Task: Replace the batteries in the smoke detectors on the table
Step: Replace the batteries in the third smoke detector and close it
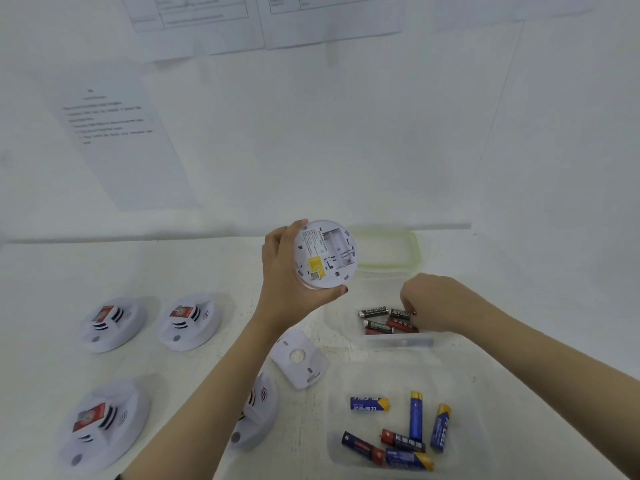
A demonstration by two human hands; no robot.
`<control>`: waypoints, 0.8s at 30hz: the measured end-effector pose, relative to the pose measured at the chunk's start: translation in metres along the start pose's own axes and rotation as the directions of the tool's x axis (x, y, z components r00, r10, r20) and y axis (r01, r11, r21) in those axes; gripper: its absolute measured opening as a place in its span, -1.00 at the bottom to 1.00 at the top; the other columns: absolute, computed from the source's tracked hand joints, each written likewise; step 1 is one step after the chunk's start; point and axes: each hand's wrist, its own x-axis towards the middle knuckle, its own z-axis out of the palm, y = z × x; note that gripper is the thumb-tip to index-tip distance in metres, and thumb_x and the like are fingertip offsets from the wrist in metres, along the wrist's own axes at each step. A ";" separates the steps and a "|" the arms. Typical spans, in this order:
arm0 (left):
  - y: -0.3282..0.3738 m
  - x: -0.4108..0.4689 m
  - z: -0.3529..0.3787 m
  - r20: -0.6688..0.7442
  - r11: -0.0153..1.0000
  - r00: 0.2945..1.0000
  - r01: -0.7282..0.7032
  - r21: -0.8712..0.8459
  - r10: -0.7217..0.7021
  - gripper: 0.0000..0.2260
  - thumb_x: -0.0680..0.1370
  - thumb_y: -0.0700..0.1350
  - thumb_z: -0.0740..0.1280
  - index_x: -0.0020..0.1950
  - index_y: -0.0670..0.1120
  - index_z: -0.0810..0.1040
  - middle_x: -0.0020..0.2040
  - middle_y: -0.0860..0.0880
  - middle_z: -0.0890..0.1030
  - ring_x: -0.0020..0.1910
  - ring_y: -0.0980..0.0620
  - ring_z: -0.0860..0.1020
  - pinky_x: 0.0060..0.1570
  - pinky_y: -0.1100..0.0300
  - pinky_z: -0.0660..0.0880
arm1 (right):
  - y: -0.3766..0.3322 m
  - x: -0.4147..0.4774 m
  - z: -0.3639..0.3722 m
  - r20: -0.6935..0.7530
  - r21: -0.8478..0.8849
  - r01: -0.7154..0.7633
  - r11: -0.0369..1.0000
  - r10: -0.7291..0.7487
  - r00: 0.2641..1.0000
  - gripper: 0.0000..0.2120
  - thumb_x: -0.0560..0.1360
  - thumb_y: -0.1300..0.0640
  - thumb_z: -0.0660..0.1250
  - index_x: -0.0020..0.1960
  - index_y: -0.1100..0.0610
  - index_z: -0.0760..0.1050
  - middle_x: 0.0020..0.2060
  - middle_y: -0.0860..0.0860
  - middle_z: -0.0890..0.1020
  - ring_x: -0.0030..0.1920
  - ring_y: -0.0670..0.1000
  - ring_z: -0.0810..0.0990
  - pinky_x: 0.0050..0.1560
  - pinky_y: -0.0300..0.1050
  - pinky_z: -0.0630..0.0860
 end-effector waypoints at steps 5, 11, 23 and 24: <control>-0.006 0.010 0.010 0.033 1.000 0.999 -0.011 0.027 0.010 -0.05 0.10 0.24 0.49 0.41 -0.04 0.28 0.27 0.10 0.32 0.28 0.36 0.16 0.28 0.38 0.20 | 0.010 -0.002 -0.011 -0.053 0.305 0.039 0.952 -0.024 0.998 -0.92 0.44 0.17 0.28 -0.09 0.05 0.51 -0.11 -0.07 0.57 -0.23 -0.10 0.51 -0.32 -0.29 0.35; -0.011 0.019 0.021 0.078 0.999 0.997 -0.016 -0.045 0.020 -0.10 0.10 0.27 0.53 0.36 0.19 0.22 0.22 0.55 0.20 0.28 0.41 0.23 0.31 0.25 0.27 | 0.027 0.002 -0.021 -0.204 0.672 0.148 0.726 -0.010 0.979 -0.89 0.48 0.15 0.37 -0.10 -0.05 0.62 -0.27 -0.22 0.60 -0.40 -0.30 0.51 -0.40 -0.45 0.37; -0.020 0.033 0.047 0.169 0.997 0.983 -0.071 -0.043 0.077 -0.09 0.17 0.24 0.55 0.40 -0.06 0.29 0.30 0.11 0.42 0.29 0.08 0.40 0.30 0.04 0.37 | 0.024 0.022 -0.033 -0.568 0.806 0.450 0.386 0.284 0.773 -0.91 0.43 0.20 0.44 -0.16 0.07 0.54 -0.28 -0.13 0.62 -0.33 -0.04 0.52 -0.34 -0.24 0.41; -0.019 0.034 0.049 0.174 0.996 0.981 -0.078 -0.052 0.086 -0.09 0.17 0.22 0.56 0.40 -0.09 0.30 0.29 0.04 0.45 0.28 0.02 0.43 0.27 -0.04 0.40 | 0.023 0.025 -0.034 -0.585 0.794 0.457 0.400 0.301 0.753 -0.91 0.43 0.21 0.44 -0.16 0.07 0.53 -0.28 -0.15 0.62 -0.33 -0.02 0.52 -0.35 -0.28 0.41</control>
